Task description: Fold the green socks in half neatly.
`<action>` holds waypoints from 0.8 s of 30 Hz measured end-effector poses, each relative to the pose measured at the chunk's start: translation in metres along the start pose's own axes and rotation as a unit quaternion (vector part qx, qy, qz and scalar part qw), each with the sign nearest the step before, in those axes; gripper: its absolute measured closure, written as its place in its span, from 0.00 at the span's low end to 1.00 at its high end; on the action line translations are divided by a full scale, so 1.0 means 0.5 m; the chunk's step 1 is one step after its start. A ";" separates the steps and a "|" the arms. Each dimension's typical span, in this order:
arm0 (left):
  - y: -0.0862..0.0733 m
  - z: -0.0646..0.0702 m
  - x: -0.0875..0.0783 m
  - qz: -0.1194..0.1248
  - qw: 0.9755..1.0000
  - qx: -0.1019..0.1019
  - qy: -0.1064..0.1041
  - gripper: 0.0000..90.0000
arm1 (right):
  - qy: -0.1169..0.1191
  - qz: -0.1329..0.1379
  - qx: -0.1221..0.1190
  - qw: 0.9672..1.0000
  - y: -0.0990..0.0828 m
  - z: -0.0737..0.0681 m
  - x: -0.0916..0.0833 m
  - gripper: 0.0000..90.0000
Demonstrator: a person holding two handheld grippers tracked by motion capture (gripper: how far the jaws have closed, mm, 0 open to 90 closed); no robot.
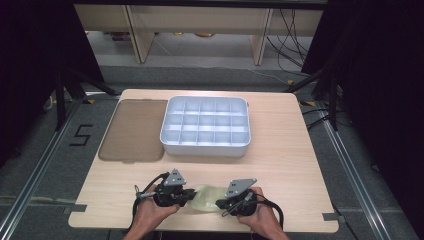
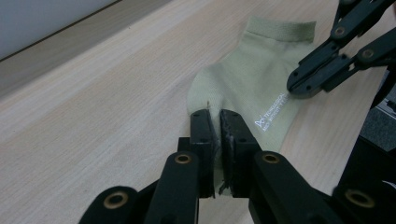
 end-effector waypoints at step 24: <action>0.024 -0.008 -0.041 -0.017 1.000 -0.001 -0.001 0.93 | -0.034 -0.009 0.003 0.999 0.022 0.062 0.041 1.00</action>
Point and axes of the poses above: each handheld gripper's, and its own axes: x roughly forward along the jaws, y roughly out of its top, z roughly to its right, the point moved 1 cm from there along x, roughly forward along the jaws, and after that the axes turned 12 degrees about -x, right-handed, at the moved point
